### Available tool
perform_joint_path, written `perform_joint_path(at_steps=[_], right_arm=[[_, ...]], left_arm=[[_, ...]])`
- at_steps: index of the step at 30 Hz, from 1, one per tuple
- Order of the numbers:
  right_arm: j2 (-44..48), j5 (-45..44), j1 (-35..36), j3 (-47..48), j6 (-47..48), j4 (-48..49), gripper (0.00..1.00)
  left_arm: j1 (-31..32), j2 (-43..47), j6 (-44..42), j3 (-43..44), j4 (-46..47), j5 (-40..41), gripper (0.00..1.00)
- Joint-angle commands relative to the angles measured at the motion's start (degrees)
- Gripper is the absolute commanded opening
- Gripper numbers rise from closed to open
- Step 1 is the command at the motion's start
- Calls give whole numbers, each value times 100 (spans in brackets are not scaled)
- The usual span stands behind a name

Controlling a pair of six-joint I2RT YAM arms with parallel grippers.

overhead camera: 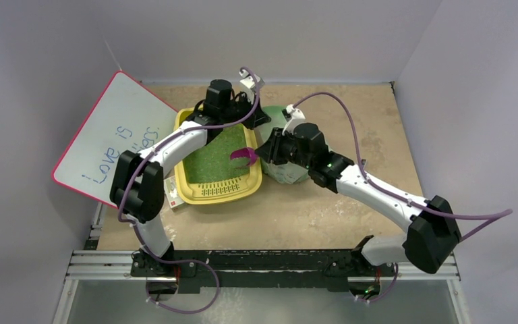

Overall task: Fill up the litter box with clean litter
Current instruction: Pour the cat litter into the litter box.

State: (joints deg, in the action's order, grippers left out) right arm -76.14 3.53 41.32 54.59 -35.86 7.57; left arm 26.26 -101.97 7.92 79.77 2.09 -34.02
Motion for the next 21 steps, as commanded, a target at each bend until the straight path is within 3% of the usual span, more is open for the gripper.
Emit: perform_joint_path(at_steps=[1,9,14,21], right_arm=[[-153,-696,-25,589,810,-500,0],[-592,-822,324,1333,1558,-697,0],[-336,-1380,395,760,1720,-147,0],[-124,-662,413,548,1891,54,0]], left_arm=[[-7,237,-19,-50,99,-90,0],[-7,249,7,-42,147,-6,0],[2,228,68,-65,220,-26,0],[13,260,92,-123,232,-16,0]])
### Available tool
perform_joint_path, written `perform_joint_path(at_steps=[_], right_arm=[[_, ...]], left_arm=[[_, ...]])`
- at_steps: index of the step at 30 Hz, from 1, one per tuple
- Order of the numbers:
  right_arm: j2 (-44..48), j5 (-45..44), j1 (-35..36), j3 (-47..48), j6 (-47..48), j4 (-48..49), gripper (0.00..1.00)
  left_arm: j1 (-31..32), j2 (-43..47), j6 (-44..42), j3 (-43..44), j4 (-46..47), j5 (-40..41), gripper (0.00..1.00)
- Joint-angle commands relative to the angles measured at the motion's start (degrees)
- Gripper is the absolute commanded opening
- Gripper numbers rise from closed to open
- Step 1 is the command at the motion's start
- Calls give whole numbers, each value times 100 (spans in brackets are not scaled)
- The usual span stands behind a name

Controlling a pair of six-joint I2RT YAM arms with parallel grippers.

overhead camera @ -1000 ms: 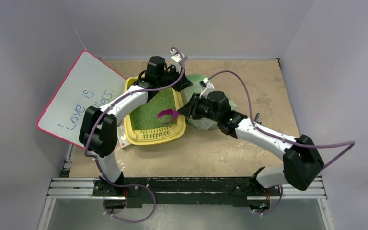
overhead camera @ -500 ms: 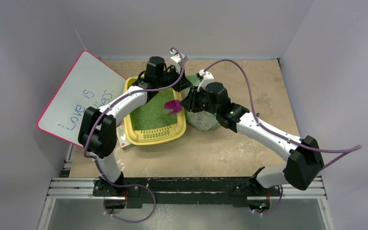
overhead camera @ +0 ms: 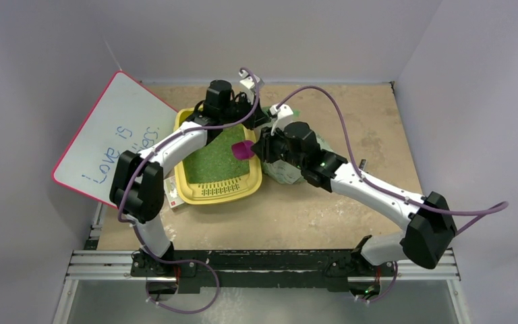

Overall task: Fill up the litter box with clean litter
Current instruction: Pour the cat litter into the litter box, then adjust the cat litter in the litter box.

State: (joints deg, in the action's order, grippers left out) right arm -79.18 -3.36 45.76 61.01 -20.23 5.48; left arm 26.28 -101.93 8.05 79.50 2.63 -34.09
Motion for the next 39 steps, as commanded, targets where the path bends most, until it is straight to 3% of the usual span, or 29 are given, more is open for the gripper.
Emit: perform_joint_path(at_steps=[1,8,18,23,28,39], right_arm=[[186,159,-32,9,317,110,0],[-117,775,-32,89,-148,394,0],[-91,16,170,-753,-102,2011,0],[-14,142,288,-1440,395,3074,0],[131,-112,614,-2081,1082,4028,0],[-668,62,944,-1558,2286,4133,0]], left_arm=[[16,262,77,-101,151,-3,0],[17,327,-6,-149,88,137,0],[-71,31,245,86,112,338,0],[-141,-128,711,52,462,38,0],[-194,-449,790,438,129,-140,0],[-193,-646,911,654,120,-209,0]])
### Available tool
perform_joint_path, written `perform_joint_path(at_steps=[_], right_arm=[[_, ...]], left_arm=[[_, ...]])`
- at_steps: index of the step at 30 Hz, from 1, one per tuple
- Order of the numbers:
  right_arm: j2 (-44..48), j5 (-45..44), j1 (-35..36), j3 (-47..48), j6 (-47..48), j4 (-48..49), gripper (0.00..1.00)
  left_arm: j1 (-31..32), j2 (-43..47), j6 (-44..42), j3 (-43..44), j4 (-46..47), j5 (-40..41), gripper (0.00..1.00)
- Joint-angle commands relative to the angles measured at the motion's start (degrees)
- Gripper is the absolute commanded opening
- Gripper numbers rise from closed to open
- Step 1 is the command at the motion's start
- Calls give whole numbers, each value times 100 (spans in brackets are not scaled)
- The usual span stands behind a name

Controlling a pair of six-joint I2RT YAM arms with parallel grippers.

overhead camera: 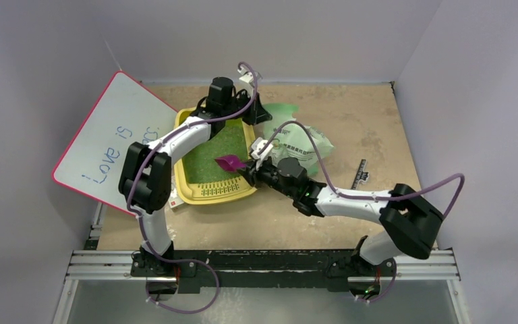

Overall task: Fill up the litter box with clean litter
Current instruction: Adjust the cat litter in the litter box.

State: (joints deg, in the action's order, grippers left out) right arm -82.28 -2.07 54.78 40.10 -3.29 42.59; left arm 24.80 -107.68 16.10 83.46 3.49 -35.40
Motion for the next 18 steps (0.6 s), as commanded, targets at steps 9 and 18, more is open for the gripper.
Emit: perform_joint_path(at_steps=[9,18], right_arm=[[-1170,-269,109,1431,652,-140,0],[-1615,-651,129,1865,500,-982,0]], left_arm=[[-39,-42,174,162,236,136,0],[-40,-69,166,175,266,173,0]])
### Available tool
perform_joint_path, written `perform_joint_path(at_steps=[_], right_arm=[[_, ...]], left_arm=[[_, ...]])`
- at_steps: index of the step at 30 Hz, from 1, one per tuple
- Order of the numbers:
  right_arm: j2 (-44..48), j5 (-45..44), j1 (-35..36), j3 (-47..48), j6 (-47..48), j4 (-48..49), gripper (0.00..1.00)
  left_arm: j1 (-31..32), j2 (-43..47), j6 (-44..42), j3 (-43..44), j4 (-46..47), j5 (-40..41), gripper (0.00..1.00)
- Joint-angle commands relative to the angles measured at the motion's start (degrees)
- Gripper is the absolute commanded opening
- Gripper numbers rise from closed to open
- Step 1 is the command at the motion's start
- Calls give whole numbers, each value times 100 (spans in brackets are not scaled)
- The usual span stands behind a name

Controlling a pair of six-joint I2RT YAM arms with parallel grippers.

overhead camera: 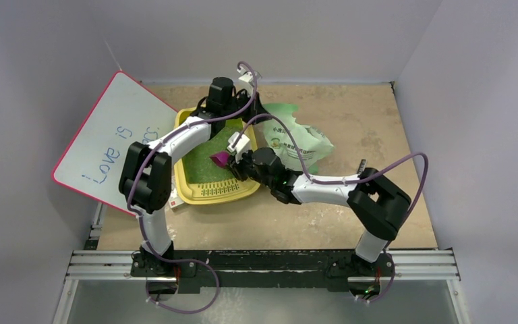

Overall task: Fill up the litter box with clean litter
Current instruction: Adjust the cat litter in the litter box.

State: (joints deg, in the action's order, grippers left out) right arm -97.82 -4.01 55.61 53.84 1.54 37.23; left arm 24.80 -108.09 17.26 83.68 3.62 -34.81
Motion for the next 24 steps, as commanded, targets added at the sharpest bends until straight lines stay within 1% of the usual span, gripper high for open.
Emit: perform_joint_path(at_steps=[1,3,4,8,11,15,16,18,21,24], right_arm=[[-103,-742,42,577,15,-636,0],[-100,-1313,40,620,6,-879,0],[-61,-1381,45,596,-42,-960,0],[77,-2144,45,534,103,-928,0],[125,-2558,44,582,222,-999,0],[237,-2873,46,659,240,-1123,0],[369,-2463,42,654,188,-1116,0],[434,-2001,48,717,73,-1096,0],[397,-1585,48,790,-236,-890,0],[157,-1312,49,923,-390,-670,0]], left_arm=[[-43,-25,54,149,253,114,0],[-43,-28,50,143,245,115,0],[-39,-24,43,136,245,120,0],[-36,-28,50,119,274,123,0],[-36,-32,61,98,280,99,0],[-37,-16,50,89,278,102,0],[-36,-4,50,76,280,96,0],[-36,-3,50,63,280,96,0],[-36,-1,71,46,299,97,0],[-36,-1,100,42,323,86,0]])
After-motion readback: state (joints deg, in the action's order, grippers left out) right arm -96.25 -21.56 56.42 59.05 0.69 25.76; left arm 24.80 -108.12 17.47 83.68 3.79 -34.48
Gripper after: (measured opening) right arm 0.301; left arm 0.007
